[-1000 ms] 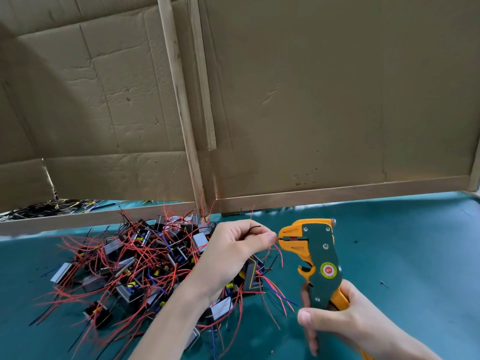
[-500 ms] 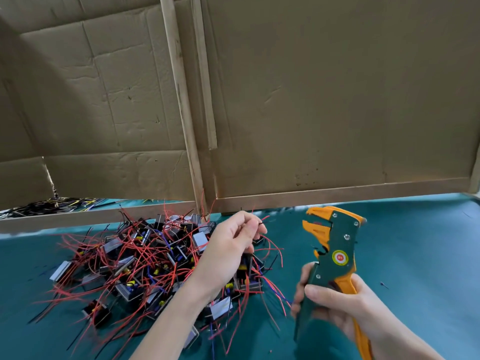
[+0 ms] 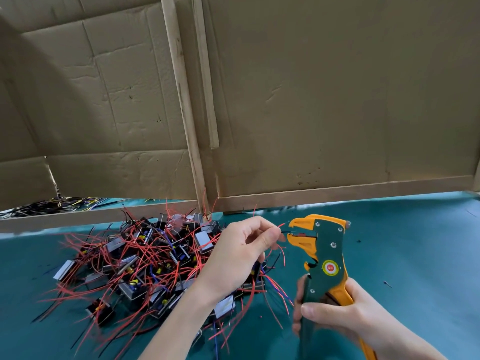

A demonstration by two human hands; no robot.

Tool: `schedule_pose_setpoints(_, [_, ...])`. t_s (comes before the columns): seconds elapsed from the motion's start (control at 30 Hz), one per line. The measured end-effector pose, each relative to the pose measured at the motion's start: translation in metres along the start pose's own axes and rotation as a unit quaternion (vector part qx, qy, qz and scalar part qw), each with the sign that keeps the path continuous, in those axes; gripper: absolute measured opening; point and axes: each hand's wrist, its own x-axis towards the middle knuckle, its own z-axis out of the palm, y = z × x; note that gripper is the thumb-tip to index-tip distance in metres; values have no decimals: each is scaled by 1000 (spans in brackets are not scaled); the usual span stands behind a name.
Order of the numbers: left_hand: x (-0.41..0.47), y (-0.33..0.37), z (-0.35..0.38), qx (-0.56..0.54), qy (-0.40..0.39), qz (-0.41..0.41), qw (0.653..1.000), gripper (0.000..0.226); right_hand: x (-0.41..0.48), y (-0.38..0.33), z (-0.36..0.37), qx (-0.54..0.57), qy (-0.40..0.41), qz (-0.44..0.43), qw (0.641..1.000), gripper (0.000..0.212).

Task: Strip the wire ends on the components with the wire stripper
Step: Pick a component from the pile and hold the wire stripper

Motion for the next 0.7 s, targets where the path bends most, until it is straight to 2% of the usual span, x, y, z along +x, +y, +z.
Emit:
schedule_pose_setpoints(0.2, [-1, 4, -1, 16, -24, -9, 1000, 20, -1, -1, 0, -30, -22, -12, 999, 22])
schedule_pose_setpoints(0.37, [0, 4, -5, 8, -48, -22, 999, 22, -1, 0, 0, -55, -20, -13, 998, 34])
schedule_pose_setpoints(0.47, [0, 4, -10, 24, -72, -24, 997, 21, -1, 0, 2, -93, -14, -21, 995, 28])
schedule_pose_setpoints(0.53, [0, 5, -15, 26, -94, -26, 995, 20, -1, 1, 6, -103, -3, -19, 994, 29])
schedule_pose_setpoints(0.6, [0, 5, -19, 11, -117, -34, 993, 19, 0, 4, 10, -110, 32, -17, 993, 40])
schedule_pose_setpoints(0.7, [1, -1, -16, 38, -87, -50, 994, 17, 4, 14, 14, -79, 103, -1, 992, 40])
